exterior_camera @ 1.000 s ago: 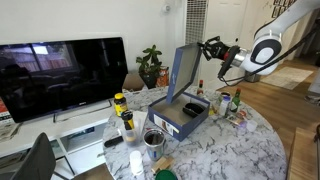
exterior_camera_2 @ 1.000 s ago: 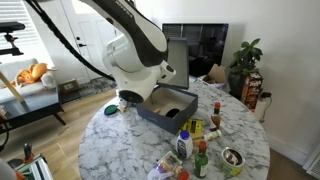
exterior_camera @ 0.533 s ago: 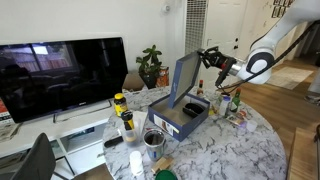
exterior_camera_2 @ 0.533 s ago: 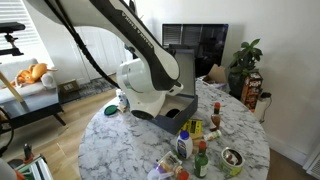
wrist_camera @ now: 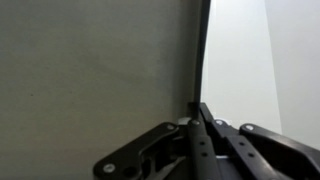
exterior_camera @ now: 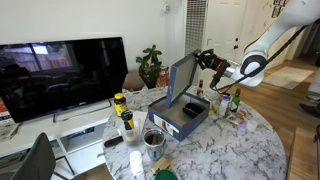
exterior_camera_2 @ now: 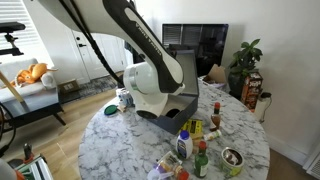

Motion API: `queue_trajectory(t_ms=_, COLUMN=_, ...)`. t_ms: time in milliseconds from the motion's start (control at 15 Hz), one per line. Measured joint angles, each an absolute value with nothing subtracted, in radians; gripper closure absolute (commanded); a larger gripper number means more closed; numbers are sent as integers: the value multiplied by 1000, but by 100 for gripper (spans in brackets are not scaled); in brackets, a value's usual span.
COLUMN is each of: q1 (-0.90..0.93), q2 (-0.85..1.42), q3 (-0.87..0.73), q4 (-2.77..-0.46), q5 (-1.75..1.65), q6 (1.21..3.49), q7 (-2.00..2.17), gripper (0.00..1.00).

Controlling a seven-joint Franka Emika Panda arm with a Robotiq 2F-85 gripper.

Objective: Put the lid on the blue box

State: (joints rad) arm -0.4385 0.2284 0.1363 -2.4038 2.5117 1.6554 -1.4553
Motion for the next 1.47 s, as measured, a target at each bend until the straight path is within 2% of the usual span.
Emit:
queue_trajectory(t_ms=333, q1=-735, q2=352, q3=452, q4=-2346, q5=2512, q6=1666, q7=-1530, gripper=99)
queue_trajectory(t_ms=733, q1=-965, q2=525, q3=816, q4=-2292, q5=2512, q6=1750, q7=-1743, gripper=99)
queue_trajectory(t_ms=933, q1=-1002, q2=609, q3=894, q4=-2255, q5=2512, q6=1786, q7=-1859, gripper=99)
queue_trajectory(t_ms=1467, q1=-1072, q2=753, q3=962, q4=-2216, q5=2512, q6=1790, q7=-1998, gripper=99)
